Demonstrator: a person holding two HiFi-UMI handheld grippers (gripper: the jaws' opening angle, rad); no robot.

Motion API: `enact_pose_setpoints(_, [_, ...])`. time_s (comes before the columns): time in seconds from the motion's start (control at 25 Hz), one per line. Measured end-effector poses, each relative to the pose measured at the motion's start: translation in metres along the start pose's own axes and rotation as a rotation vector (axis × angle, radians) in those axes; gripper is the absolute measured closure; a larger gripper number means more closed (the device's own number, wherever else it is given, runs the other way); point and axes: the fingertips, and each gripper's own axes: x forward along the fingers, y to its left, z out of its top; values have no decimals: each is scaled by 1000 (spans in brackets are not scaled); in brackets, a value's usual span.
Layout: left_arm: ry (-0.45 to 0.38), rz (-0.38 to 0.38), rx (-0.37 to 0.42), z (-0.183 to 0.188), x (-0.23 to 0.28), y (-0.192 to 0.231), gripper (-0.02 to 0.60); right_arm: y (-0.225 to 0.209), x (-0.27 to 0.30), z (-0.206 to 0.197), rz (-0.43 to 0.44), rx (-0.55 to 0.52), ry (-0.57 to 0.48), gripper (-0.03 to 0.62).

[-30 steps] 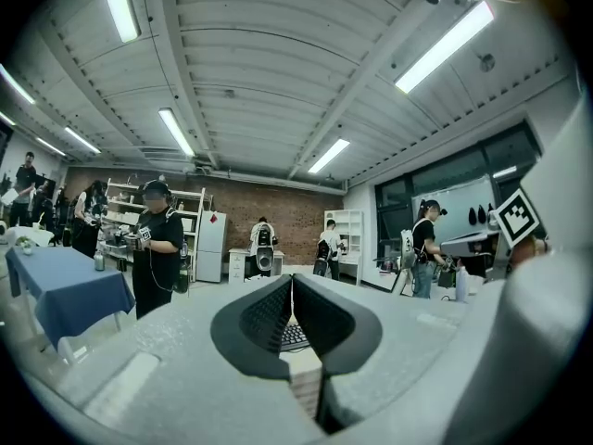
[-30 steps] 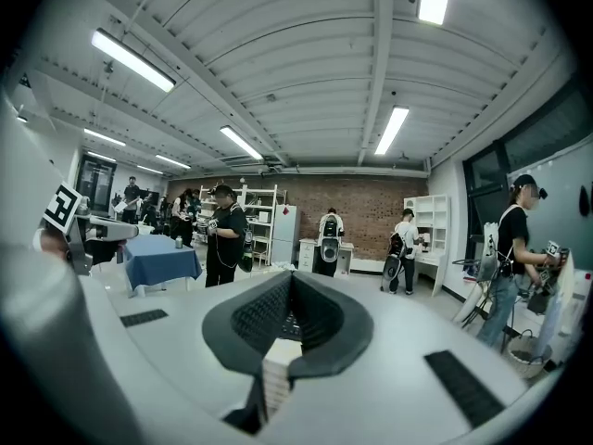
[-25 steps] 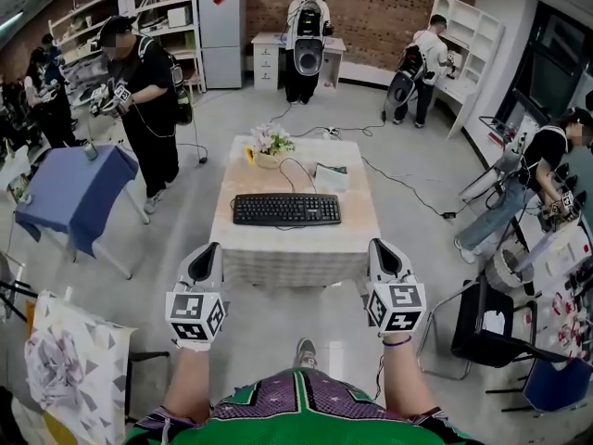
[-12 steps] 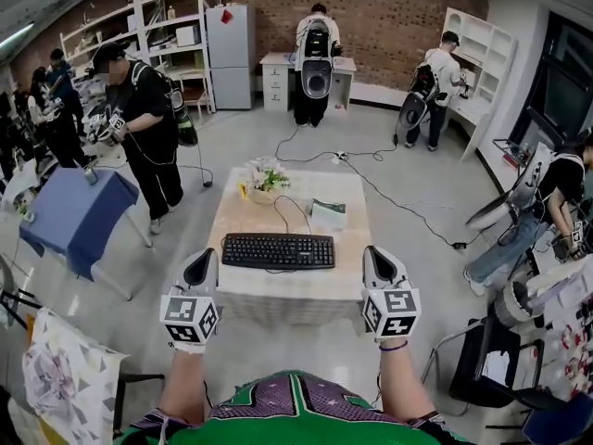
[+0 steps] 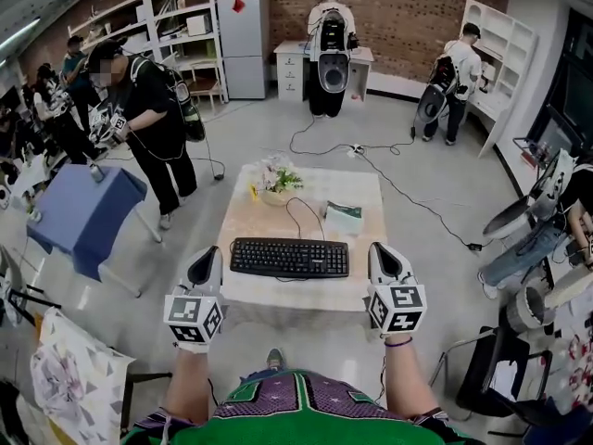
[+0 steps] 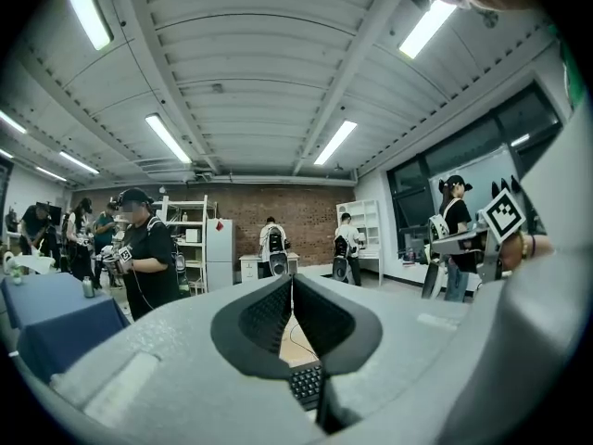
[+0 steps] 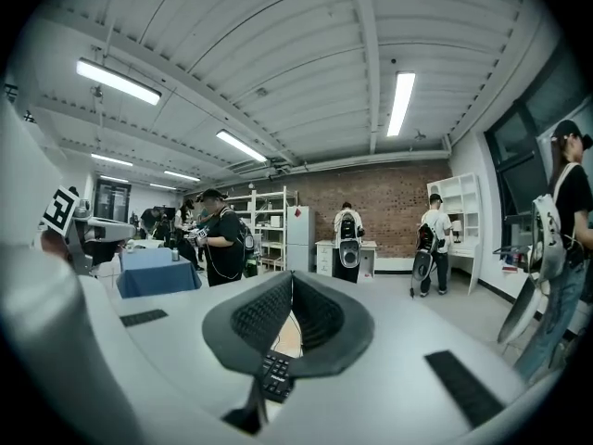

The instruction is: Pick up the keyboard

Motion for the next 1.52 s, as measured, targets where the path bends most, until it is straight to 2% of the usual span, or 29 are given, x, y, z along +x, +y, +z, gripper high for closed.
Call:
enact_pose_setpoints(0.16, [-3,0,-15,-1,27,26,563,9,33,13,-1,-23,-2,592])
enact_pose_setpoints(0.6, [-26,-82,-23,-1,93,86,561,40,107,31,-49,-26,-27,589])
enact_pose_setpoints(0.88, [-2,-122,-21,-11,123,93,560,35,122,23,-61,-24,9,577])
enact_pose_setpoints(1.16, [-6,-95,-32,-9,139,94,555,22,141,31,-28,-25,1,557])
enact_pose_setpoints(1.28, [-6,-106,-23,-5,144,91,499,21,147,30,-2,-25,0,528])
enact_pose_setpoints(1.52, [-16,-123,-13,2,152,81,428,14,155,33,30,-14,-13,458])
